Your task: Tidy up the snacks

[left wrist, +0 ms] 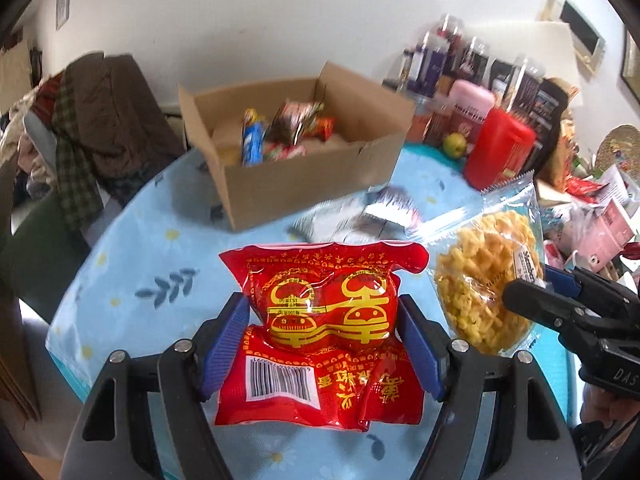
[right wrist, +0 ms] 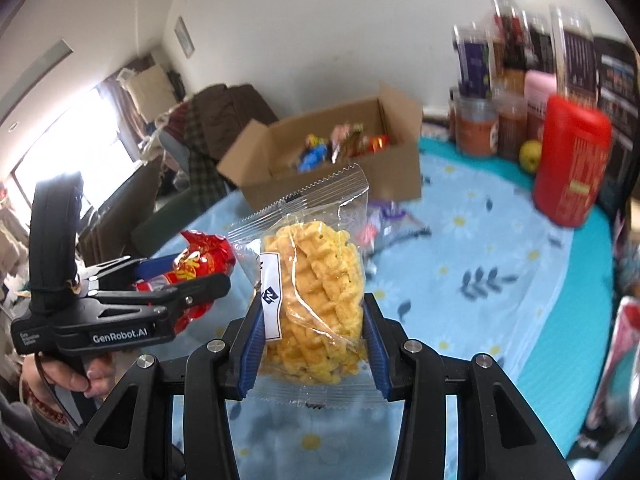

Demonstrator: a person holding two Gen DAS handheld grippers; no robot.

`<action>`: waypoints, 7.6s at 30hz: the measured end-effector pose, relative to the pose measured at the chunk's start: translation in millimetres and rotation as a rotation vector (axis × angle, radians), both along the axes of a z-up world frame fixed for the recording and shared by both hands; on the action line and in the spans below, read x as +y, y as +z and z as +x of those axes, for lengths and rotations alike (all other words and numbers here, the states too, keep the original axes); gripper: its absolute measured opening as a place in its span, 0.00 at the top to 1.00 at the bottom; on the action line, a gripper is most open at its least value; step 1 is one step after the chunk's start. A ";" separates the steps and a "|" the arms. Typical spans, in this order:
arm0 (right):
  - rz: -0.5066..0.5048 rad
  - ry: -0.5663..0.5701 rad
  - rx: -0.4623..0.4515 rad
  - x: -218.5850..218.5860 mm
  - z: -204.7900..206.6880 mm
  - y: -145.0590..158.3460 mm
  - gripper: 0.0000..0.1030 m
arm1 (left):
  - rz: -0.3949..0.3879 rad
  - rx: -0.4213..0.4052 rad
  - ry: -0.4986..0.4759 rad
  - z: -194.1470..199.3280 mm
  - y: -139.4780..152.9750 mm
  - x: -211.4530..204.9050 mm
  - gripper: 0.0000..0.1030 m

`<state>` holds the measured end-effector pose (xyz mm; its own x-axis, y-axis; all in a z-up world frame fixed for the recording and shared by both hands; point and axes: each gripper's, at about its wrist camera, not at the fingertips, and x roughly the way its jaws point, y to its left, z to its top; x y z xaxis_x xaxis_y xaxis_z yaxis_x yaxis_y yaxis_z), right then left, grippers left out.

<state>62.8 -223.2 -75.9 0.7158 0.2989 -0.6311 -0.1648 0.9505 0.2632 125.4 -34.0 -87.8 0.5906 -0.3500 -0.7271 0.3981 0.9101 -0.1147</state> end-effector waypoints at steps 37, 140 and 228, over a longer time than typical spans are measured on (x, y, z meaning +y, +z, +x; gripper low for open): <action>0.006 0.045 -0.087 -8.1 107.4 57.9 0.57 | -0.031 -0.116 0.022 100.9 42.8 -17.2 0.36; -0.086 0.119 -0.036 10.2 314.0 22.7 0.57 | 0.062 -0.048 0.124 288.5 19.3 -25.1 0.59; -0.156 -0.133 0.050 -9.3 60.7 -9.0 0.34 | 0.053 -0.016 0.064 33.6 2.6 -18.9 0.28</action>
<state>123.5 -232.5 -84.9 0.7089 0.0991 -0.6984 -0.0251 0.9930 0.1154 159.0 -52.9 -85.2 0.6219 -0.2727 -0.7341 0.3406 0.9383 -0.0600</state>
